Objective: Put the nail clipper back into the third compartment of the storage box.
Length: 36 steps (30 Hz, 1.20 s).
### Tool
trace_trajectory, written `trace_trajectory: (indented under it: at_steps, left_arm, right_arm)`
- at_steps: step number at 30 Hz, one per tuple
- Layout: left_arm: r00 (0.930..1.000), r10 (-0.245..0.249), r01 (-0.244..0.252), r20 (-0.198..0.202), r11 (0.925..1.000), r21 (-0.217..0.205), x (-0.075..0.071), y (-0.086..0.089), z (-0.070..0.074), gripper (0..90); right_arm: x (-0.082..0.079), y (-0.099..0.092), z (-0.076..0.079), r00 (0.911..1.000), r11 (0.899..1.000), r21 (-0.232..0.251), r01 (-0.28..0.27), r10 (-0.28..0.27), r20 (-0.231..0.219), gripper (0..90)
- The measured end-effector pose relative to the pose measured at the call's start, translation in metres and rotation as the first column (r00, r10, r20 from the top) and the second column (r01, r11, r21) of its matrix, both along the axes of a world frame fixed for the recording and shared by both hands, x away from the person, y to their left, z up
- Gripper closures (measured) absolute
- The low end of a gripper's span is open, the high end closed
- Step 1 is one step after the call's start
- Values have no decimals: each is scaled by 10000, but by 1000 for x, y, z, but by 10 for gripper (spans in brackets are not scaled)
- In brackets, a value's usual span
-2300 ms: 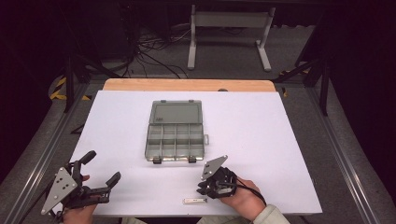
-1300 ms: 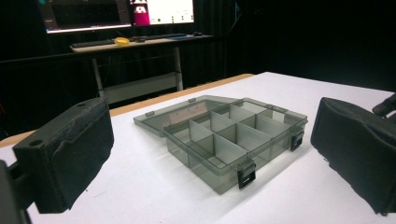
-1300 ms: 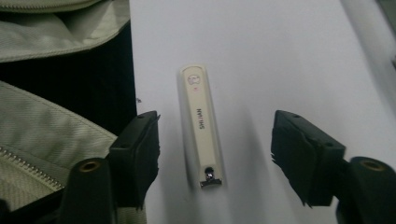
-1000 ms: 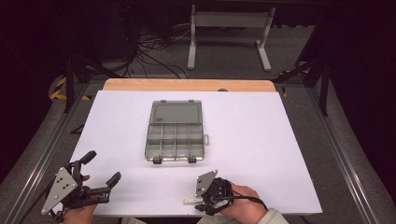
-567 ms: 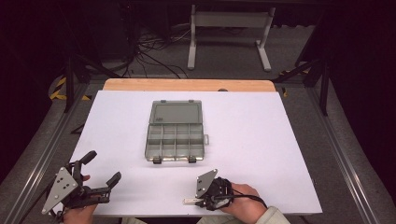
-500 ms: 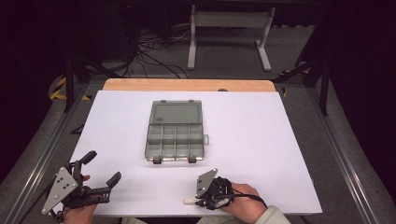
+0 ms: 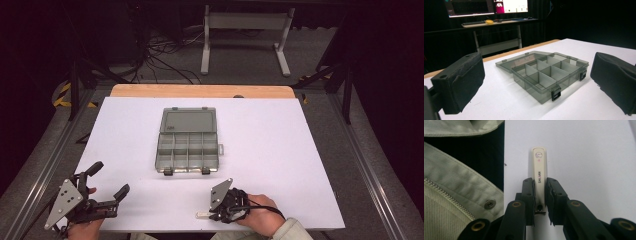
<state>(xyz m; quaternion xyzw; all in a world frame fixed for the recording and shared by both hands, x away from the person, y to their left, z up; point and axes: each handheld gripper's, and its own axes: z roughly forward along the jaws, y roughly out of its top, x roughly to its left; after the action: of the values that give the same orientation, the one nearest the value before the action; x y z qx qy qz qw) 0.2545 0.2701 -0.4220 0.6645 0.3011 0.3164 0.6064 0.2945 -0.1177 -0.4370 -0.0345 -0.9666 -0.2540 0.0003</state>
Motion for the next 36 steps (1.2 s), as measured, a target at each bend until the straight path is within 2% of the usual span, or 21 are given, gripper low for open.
trace_trajectory:
  at_steps: [4, 13, 21, 22, 27, 36]
  left_arm:
    - [10000, -6, 6, 1, 10000, 1, 0, 0, 0, 3]
    - [10000, -18, 18, -32, 10000, 36, 0, 0, 0, 3]
    - [10000, -38, 38, -53, 10000, 14, 0, 0, 0, 3]
    - [10000, -36, 37, -49, 10000, 23, 0, 0, 0, 3]
    - [10000, -31, 31, -45, 10000, 14, 0, 0, 0, 3]
    - [10000, -44, 44, -57, 10000, 14, 0, 0, 0, 3]
  right_arm:
    - [1, 0, 4, 9999, 9999, 75, -85, 85, 95, 781]
    - [7, -5, 27, 9991, 9970, 720, 275, -298, 315, 781]
    - [12, -7, 43, 9960, 9938, 1003, 482, -554, 703, 781]
    - [15, -8, 49, 9951, 9922, 1143, 501, -593, 785, 781]
    - [19, -9, 61, 9924, 9893, 1348, 551, -691, 1017, 780]
    - [36, -11, 80, 9866, 9779, 1855, 964, -1186, 1123, 780]
